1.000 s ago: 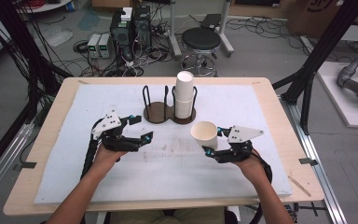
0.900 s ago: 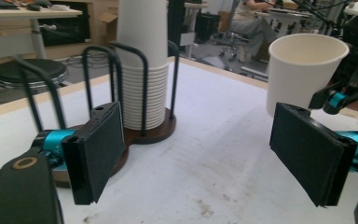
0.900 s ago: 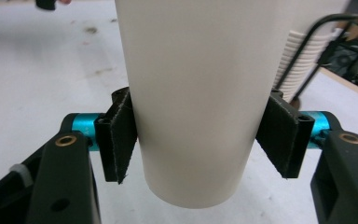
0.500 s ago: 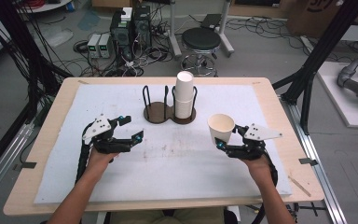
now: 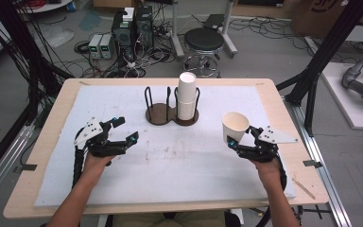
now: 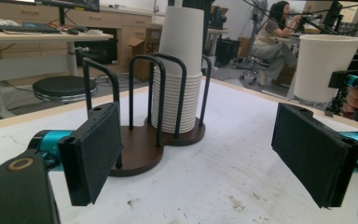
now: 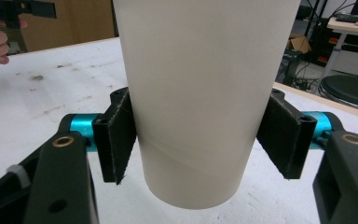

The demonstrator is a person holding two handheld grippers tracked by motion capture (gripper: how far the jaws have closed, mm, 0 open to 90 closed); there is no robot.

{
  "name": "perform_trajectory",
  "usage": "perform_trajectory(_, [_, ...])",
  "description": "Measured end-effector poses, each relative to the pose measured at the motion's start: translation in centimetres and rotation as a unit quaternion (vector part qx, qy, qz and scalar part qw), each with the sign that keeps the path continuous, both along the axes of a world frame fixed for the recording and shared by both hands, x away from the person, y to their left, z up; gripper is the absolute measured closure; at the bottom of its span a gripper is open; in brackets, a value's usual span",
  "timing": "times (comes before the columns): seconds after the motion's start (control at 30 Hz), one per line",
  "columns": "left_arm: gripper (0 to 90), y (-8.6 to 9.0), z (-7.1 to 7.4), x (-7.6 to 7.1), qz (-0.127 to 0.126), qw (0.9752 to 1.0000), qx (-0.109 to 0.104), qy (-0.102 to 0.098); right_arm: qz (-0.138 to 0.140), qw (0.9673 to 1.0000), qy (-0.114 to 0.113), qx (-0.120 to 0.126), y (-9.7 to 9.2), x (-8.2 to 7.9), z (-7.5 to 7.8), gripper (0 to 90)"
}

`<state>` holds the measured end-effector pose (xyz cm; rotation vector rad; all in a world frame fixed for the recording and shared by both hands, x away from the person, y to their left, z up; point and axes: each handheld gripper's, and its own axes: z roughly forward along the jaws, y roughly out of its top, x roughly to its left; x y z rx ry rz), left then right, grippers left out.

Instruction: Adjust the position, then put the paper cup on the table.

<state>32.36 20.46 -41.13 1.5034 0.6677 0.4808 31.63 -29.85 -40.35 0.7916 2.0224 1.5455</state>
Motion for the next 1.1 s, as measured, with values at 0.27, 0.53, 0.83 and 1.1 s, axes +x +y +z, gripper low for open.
perform_trajectory(0.27, [16.2, 0.2, -0.2, -0.1, 0.012, 0.9999, 0.006, 0.004, 0.001, 1.0000, 0.002, -0.005, 0.1, 0.1, -0.1, 33.5])
perform_trajectory(0.53, [16.4, 0.3, -0.5, 0.1, 0.007, 0.9999, 0.006, 0.011, -0.015, 0.9999, 0.002, -0.006, 0.0, 0.5, -0.2, 33.4])
perform_trajectory(0.83, [16.9, 0.1, -0.6, 0.0, 0.011, 0.9998, 0.014, 0.010, -0.061, 0.9980, 0.014, -0.002, -0.3, 2.0, -1.0, 33.4])
perform_trajectory(1.1, [17.2, 0.0, -0.7, 0.0, 0.014, 0.9997, 0.021, 0.009, -0.096, 0.9944, 0.044, 0.004, -0.7, 3.6, -2.2, 33.4])
